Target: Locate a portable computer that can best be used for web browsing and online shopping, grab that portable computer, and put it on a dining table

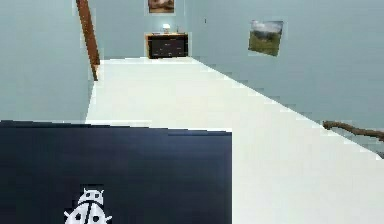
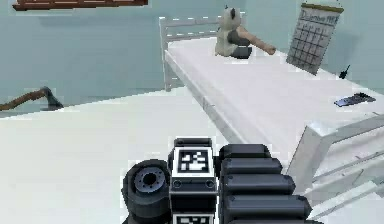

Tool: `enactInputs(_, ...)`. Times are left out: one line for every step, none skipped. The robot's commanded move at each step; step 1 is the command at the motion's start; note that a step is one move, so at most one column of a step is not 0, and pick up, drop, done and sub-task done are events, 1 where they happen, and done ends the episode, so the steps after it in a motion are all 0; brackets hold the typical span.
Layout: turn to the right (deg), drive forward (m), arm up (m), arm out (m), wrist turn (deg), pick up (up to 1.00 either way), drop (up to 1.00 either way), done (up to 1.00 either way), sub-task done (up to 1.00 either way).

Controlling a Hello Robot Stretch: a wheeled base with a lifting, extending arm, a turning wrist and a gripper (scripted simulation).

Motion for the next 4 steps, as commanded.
enactInputs(0.0, 0.90, 0.00, 0.00, 0.0, 0.00, 0.00, 0.00, 0.00)
enactInputs(-21.0, 0.00, 0.00, 0.00, 0.0, 0.00, 0.00, 0.00, 0.00)
enactInputs(0.0, 0.85, 0.00, 0.00, 0.0, 0.00, 0.00, 0.00, 0.00)
enactInputs(0.0, 1.00, 0.00, 0.00, 0.0, 0.00, 0.00, 0.00, 0.00)
